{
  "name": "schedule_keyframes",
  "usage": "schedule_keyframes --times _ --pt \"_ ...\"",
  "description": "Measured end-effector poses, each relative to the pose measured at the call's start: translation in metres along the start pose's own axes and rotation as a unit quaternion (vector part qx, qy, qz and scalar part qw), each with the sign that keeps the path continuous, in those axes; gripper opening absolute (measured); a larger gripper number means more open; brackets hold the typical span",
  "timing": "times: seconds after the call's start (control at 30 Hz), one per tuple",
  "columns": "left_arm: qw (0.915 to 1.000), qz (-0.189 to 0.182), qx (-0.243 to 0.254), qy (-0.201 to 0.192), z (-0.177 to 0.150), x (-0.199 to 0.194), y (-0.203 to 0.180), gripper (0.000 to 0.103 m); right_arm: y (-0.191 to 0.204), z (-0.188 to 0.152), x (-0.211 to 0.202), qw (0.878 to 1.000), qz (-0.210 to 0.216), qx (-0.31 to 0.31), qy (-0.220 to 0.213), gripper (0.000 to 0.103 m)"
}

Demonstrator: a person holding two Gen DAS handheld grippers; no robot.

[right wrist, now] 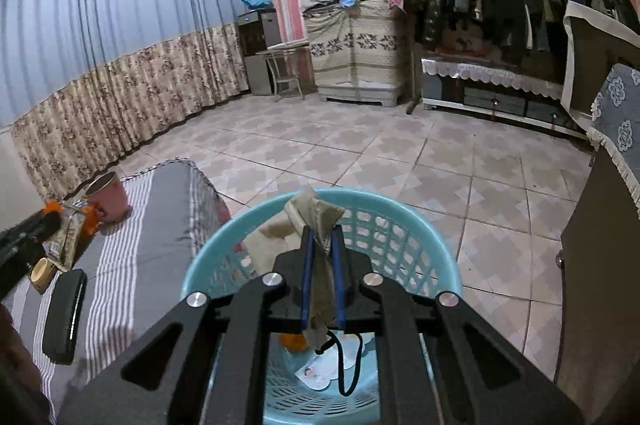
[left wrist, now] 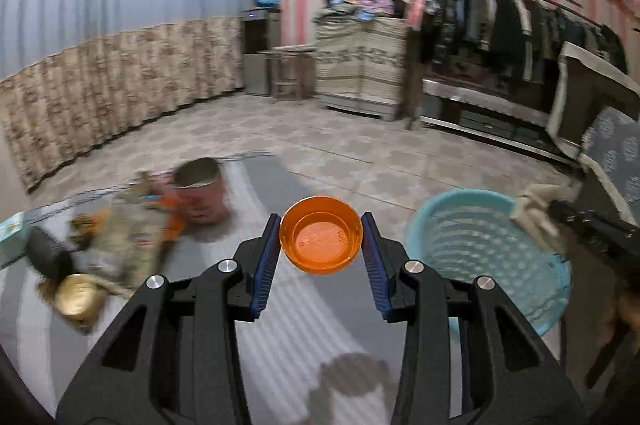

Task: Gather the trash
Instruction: 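Carry both over the blue basket and open the left and right tools to drop them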

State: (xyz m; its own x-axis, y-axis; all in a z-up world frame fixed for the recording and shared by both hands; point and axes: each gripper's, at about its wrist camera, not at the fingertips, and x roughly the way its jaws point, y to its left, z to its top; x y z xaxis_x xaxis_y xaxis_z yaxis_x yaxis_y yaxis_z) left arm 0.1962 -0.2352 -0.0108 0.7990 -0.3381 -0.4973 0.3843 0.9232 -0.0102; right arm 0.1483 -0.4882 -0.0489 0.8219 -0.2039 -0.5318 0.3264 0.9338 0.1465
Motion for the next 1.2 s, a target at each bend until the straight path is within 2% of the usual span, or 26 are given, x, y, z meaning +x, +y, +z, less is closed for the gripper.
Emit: schedule_keyframes --times 0.23,0.43,0.47,0.5,0.57,0.6,0.8,0.97,1.1,1.13,1.17,1.2 --pt "0.9971 -0.059 0.041 0.023 -0.005 0.043 -0.08 0.039 -0.024 0.001 0.001 0.999 -0.025 0.027 -0.009 0.01" --pt "0.9941 -0.086 0.054 0.039 0.001 0.069 -0.107 0.039 -0.048 -0.001 0.002 0.998 -0.022 0.064 -0.007 0.01" --pt "0.9935 -0.09 0.054 0.043 0.002 0.073 -0.11 0.042 -0.05 -0.001 0.004 0.998 -0.023 0.065 -0.006 0.01" --pt "0.9929 -0.093 0.055 0.049 0.004 0.077 -0.112 0.054 -0.05 -0.001 0.005 0.998 -0.024 0.066 -0.004 0.009" --pt "0.994 -0.083 0.05 0.05 0.006 0.081 -0.11 0.071 -0.049 -0.005 0.007 0.997 -0.028 0.066 0.0 0.009" --pt "0.9945 -0.081 0.046 0.048 0.007 0.081 -0.106 0.075 -0.049 -0.006 0.009 0.997 -0.028 0.067 0.002 0.009" --pt "0.9979 -0.049 0.033 0.027 0.011 0.065 -0.08 0.088 -0.038 -0.007 0.012 0.998 -0.018 0.055 0.006 0.01" --pt "0.9996 -0.022 0.013 0.013 0.013 0.049 -0.053 0.093 -0.016 -0.006 0.019 0.999 0.0 0.031 0.011 0.01" --pt "0.9999 0.002 0.012 0.001 0.012 0.033 -0.033 0.096 -0.005 -0.009 0.033 0.999 0.018 0.026 0.028 0.014" --pt "0.9999 0.009 0.013 -0.003 0.012 0.029 -0.028 0.096 -0.005 -0.011 0.035 0.999 0.018 0.026 0.031 0.025" --pt "0.9998 0.013 0.013 -0.005 0.012 0.025 -0.024 0.097 -0.004 -0.013 0.039 0.999 0.017 0.028 0.036 0.043" --pt "0.9998 0.016 0.01 -0.006 0.011 0.021 -0.018 0.097 -0.004 -0.014 0.041 0.999 0.019 0.031 0.039 0.049"
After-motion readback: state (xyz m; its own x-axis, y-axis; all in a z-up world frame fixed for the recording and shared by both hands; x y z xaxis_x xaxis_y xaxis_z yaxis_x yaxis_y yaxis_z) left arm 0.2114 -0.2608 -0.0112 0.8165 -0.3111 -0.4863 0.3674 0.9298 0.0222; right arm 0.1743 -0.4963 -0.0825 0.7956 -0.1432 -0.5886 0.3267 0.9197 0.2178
